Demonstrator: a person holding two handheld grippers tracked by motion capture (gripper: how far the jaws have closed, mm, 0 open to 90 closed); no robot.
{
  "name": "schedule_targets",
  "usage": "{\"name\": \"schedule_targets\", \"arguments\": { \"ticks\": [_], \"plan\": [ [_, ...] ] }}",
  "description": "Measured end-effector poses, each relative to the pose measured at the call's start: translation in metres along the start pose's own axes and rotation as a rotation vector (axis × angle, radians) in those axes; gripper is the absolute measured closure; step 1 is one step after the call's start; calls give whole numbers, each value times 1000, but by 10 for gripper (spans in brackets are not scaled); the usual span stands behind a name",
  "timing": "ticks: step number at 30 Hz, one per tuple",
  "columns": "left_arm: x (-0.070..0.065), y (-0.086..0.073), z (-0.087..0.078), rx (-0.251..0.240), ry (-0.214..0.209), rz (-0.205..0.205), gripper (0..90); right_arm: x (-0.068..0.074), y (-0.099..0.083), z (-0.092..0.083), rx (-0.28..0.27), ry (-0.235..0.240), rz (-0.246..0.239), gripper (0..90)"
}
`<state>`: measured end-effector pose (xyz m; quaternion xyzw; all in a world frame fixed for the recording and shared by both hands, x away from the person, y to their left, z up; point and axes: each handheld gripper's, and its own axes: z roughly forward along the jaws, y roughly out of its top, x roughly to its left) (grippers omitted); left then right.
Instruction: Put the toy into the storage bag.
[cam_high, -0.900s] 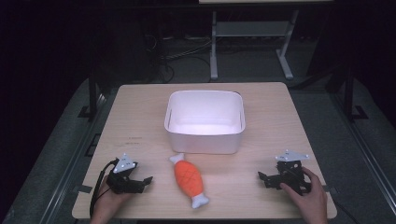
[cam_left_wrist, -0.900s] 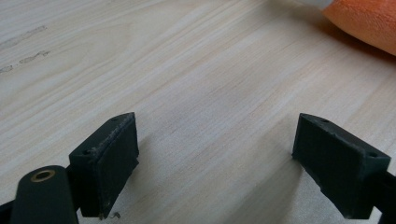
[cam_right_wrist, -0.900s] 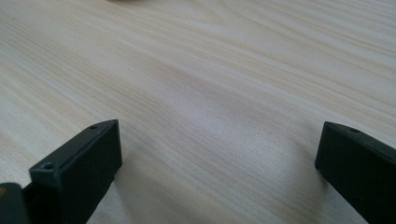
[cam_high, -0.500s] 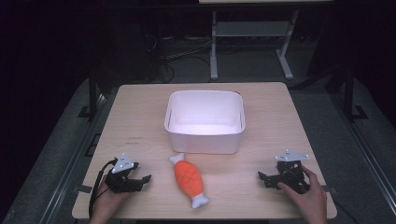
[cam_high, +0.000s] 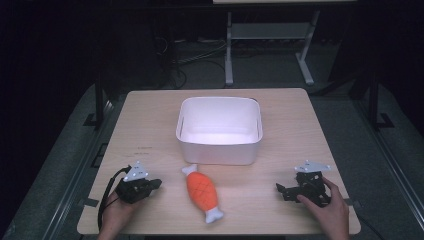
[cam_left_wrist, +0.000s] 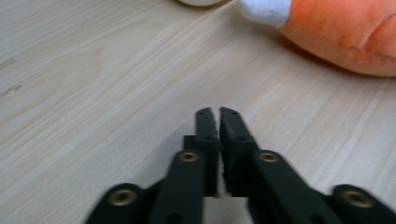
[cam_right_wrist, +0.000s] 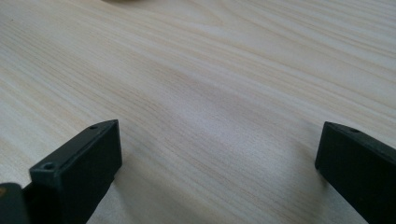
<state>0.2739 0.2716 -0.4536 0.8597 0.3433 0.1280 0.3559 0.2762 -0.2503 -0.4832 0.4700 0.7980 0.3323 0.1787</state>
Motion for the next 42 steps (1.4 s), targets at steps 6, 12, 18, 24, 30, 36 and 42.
{"name": "schedule_targets", "arguments": {
  "ticks": [6, 12, 18, 24, 30, 36, 42],
  "plan": [
    [0, 6, 2, 9, -13, -4, 898, 0, 0, 0, 0, 0, 0, 0],
    [-2, 12, 5, -2, -29, -4, 898, 0, 0, 0, 0, 0, 0, 0],
    [-6, 24, 12, -10, -41, 6, 898, 0, 0, 0, 0, 0, 1, 0],
    [-10, 31, 19, -12, -52, 17, 898, 0, 0, 0, 0, 0, 0, 0],
    [-9, 42, 27, -8, -49, 32, 898, 0, 0, 0, 0, 0, 1, 0],
    [-8, 47, 31, -10, -42, 33, 898, 0, 0, 0, 1, 0, 1, 0],
    [-7, 51, 38, -10, -45, 27, 898, 0, 0, 0, 0, 0, 0, 0]
  ]
}}
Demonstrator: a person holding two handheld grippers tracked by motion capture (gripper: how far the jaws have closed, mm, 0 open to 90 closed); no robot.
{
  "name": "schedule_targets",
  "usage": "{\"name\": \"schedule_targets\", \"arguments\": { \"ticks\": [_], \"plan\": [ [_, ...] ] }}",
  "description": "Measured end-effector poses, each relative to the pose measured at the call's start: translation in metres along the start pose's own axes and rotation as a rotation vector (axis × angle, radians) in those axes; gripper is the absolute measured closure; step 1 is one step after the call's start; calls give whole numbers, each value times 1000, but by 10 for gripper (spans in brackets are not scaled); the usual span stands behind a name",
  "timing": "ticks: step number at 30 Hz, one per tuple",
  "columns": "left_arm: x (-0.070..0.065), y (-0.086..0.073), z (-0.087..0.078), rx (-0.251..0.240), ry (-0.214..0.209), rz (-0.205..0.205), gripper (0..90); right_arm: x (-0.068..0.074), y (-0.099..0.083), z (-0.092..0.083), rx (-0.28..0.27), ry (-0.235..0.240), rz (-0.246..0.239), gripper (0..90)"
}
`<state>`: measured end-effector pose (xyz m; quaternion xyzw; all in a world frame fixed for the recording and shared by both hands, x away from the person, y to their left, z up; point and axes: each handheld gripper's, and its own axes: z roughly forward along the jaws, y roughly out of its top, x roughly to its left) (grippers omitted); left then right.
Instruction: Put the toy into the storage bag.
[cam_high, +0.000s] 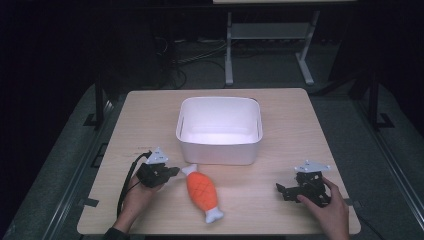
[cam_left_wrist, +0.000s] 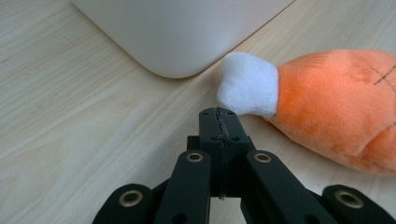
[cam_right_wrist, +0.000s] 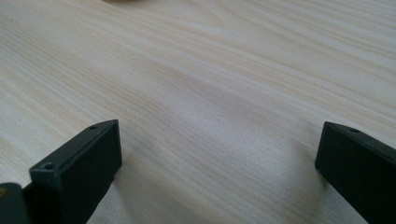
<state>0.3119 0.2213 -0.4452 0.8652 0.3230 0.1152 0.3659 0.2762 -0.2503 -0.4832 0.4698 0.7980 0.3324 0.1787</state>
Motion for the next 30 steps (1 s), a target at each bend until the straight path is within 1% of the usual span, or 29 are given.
{"name": "schedule_targets", "arguments": {
  "ticks": [4, 5, 8, 12, 14, 18, 22, 25, 27, 28, 29, 30],
  "plan": [
    [-1, 3, 4, 5, -3, 9, 898, 0, 0, 0, 0, 0, 0, 0],
    [-2, 4, 5, 6, -5, 6, 898, 0, 0, 0, 0, 0, 1, 0],
    [-3, 7, 7, 10, -11, 17, 897, 0, 0, 0, 0, 0, 0, 0],
    [-5, 11, 12, 15, -19, 22, 897, 0, 0, 0, 0, 0, 0, 0],
    [-7, 15, 16, 18, -26, 31, 897, 0, 0, 0, 0, 0, 1, 0],
    [-10, 19, 20, 21, -32, 42, 897, 0, 0, 0, 0, 0, 0, 0],
    [-17, 25, 29, 23, -56, 61, 897, 0, 0, 0, 0, 0, 1, 0],
    [-21, 28, 34, 32, -68, 78, 897, 0, 0, 0, 0, 0, 0, 0],
    [-22, 29, 35, 34, -72, 81, 897, 0, 0, 0, 0, 0, 1, 0],
    [-25, 32, 38, 35, -79, 92, 897, 0, 0, 0, 0, 0, 1, 0],
    [-25, 32, 38, 35, -79, 92, 897, 0, 0, 0, 0, 0, 0, 0],
    [-28, 34, 40, 37, -83, 100, 897, 0, 0, 0, 0, 0, 0, 0]
  ]
}}
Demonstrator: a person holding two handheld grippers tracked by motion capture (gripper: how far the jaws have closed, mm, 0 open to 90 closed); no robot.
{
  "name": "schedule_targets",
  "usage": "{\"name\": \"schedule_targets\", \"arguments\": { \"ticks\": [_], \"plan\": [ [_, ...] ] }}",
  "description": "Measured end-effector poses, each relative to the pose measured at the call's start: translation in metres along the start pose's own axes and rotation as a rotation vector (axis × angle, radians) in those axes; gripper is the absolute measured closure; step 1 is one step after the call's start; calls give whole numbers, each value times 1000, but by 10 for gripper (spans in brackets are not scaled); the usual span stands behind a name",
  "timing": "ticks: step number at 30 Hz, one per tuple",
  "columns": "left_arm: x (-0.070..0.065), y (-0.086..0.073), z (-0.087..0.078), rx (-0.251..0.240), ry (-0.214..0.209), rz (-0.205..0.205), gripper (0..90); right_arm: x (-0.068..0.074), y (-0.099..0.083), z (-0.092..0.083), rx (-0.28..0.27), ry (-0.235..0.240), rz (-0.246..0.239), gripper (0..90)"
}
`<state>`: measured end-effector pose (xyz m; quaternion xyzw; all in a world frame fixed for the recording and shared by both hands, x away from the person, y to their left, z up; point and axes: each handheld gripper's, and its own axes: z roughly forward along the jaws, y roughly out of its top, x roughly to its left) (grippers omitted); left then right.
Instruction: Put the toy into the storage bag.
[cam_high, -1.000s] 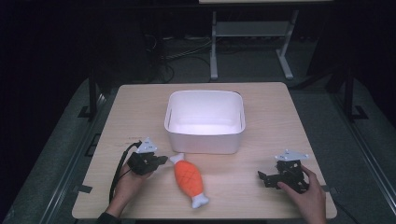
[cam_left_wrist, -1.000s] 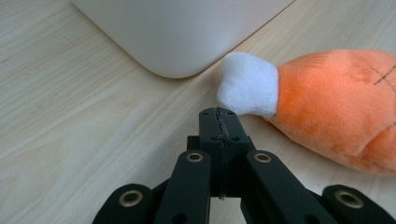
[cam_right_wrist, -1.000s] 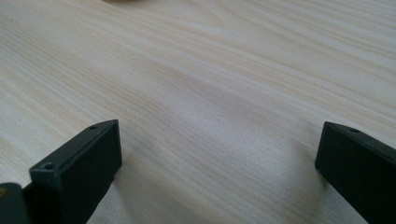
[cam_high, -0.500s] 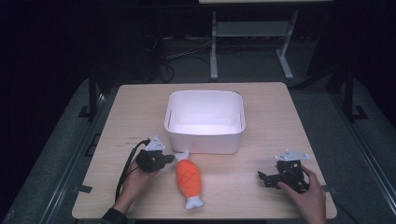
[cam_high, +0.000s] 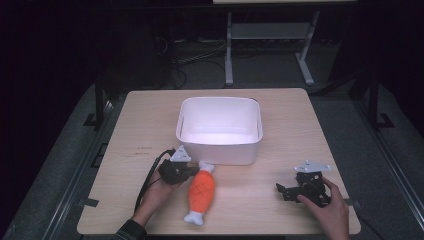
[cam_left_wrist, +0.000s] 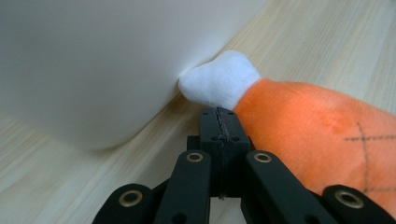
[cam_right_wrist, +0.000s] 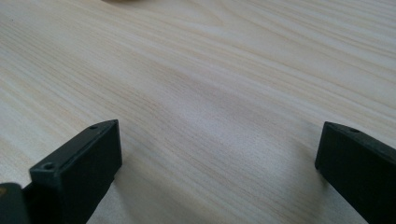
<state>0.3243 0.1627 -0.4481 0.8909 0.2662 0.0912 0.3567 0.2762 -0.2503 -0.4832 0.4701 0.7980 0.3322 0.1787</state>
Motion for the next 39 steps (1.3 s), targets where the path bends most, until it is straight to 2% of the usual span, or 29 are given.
{"name": "schedule_targets", "arguments": {
  "ticks": [12, 23, 32, 39],
  "plan": [
    [-12, 18, 11, -17, -40, 42, 897, 0, 0, 0, 0, 0, 0, 0],
    [-22, 26, 19, -21, -66, 73, 897, 0, 0, 0, 0, 1, 0, 0],
    [-37, 39, 28, -10, -112, 126, 897, 0, 0, 0, 0, 0, 1, 0],
    [-39, 44, 28, -17, -116, 140, 896, 0, 0, 0, 0, 0, -1, 0]
  ]
}}
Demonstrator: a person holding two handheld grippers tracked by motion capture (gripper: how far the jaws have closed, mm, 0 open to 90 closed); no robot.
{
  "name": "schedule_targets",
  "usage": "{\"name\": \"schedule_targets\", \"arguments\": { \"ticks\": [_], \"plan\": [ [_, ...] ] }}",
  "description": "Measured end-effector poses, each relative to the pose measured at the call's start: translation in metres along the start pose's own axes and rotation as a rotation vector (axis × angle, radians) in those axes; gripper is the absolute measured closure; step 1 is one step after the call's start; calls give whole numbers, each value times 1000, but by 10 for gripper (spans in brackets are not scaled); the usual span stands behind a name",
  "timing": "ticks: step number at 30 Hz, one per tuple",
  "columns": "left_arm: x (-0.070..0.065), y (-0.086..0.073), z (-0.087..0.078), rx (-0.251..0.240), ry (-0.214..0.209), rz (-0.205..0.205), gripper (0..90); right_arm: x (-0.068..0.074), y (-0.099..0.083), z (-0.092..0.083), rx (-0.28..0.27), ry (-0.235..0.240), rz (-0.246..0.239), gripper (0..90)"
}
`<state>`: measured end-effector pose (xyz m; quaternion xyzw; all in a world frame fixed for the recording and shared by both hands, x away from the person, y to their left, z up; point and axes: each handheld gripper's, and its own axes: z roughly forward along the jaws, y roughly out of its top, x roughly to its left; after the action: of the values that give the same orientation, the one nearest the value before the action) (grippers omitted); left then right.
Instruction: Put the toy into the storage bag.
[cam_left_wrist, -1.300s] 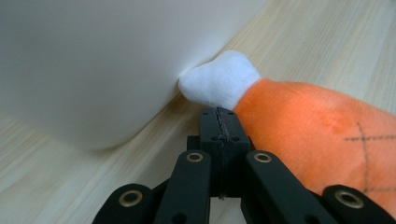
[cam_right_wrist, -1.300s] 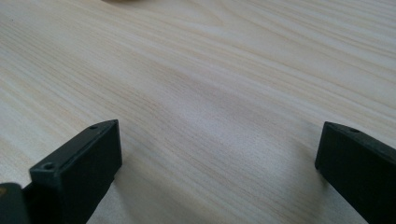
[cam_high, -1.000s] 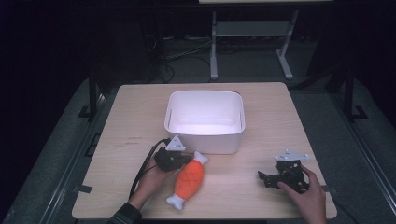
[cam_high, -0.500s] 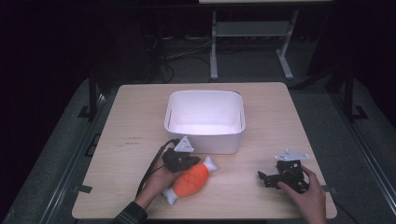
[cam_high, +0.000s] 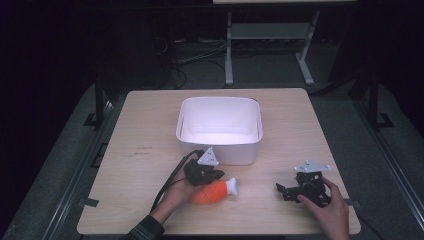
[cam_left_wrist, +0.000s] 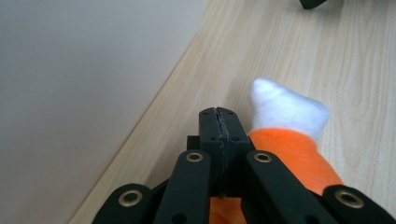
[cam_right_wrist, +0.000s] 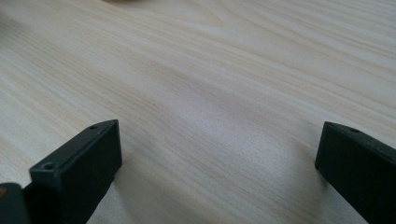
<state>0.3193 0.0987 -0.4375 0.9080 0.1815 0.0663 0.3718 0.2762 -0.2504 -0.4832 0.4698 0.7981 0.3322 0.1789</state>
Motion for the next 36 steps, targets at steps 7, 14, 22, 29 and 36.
{"name": "schedule_targets", "arguments": {
  "ticks": [7, 14, 22, 29, 36],
  "plan": [
    [2, 0, -12, -9, -6, 1, 842, 0, 0, 0, 0, 0, 1, 0],
    [3, 3, -27, -18, -11, -3, 706, 0, 0, 0, 0, 0, 1, 0],
    [4, 2, -36, -6, -45, -11, 497, 0, 0, 0, 0, 0, 2, 0],
    [4, 1, -42, 5, -80, -3, 373, 0, 0, 0, 0, 0, 1, 0],
    [2, 0, -45, 19, -110, 15, 228, 0, 0, 0, 0, 0, 0, 0]
  ]
}}
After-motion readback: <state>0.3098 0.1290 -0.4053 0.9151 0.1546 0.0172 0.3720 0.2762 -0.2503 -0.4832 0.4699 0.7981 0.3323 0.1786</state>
